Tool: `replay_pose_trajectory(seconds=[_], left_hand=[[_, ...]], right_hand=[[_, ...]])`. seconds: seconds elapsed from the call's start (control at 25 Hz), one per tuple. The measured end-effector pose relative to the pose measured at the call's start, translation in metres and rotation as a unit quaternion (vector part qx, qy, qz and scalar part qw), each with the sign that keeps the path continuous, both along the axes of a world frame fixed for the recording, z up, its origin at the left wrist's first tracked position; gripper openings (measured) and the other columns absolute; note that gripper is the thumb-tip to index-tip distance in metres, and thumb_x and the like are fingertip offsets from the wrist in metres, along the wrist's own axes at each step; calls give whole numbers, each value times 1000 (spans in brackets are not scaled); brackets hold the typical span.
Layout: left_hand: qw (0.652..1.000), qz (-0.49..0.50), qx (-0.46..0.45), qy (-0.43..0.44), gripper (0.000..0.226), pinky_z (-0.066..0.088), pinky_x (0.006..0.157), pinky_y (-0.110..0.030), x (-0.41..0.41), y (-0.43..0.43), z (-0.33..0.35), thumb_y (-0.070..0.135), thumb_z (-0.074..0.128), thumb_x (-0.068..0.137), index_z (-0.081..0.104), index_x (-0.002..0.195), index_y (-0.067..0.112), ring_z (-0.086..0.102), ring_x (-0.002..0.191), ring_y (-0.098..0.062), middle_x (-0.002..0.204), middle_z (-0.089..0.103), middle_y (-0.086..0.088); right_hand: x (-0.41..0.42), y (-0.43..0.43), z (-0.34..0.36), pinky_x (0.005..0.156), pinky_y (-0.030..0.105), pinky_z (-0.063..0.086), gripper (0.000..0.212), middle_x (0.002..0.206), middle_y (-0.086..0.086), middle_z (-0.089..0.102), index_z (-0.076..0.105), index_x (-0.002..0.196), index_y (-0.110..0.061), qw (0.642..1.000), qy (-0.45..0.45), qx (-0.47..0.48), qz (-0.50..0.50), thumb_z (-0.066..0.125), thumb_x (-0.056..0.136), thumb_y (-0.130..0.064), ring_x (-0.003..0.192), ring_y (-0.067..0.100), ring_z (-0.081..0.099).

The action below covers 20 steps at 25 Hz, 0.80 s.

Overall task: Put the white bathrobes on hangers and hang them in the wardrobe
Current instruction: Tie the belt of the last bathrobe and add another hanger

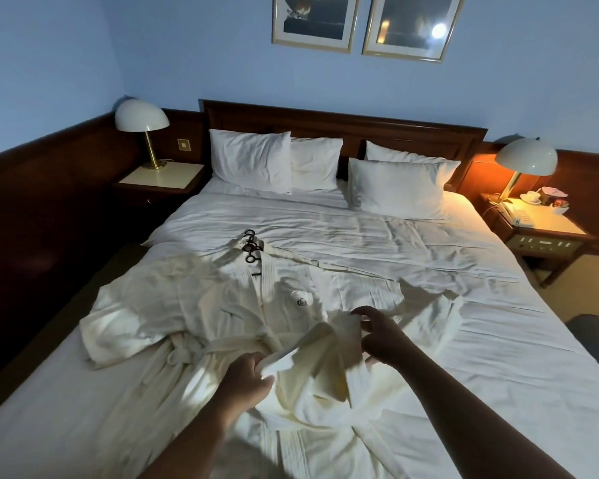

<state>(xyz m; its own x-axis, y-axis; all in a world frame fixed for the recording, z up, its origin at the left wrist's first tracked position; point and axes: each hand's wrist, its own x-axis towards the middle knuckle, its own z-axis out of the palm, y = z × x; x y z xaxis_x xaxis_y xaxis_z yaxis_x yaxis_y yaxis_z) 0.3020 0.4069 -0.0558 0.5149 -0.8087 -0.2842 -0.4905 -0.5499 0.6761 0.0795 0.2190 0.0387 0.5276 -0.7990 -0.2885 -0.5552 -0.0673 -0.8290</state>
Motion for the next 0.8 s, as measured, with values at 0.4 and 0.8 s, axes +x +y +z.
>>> replay_pose_trajectory(seconds=[0.4, 0.8], left_hand=[[998, -4, -5, -61, 32, 51, 83, -29, -10, 9, -23, 2, 45, 78, 58, 91, 29, 67, 102, -25, 97, 68, -1], [938, 126, -321, -45, 37, 45, 82, -38, 2, -131, 221, 34, 44, 97, 63, 114, 7, 62, 110, -41, 116, 69, -23]], right_hand=[[-14, -19, -31, 76, 37, 51, 7, 85, -10, 60, 67, 80, -25, 961, 41, -274, 6, 64, 80, -32, 83, 21, 64], [8, -60, 174, 55, 27, 39, 17, 73, 1, 60, 54, 82, -12, 907, -211, -314, -184, 62, 97, -15, 67, 14, 54]])
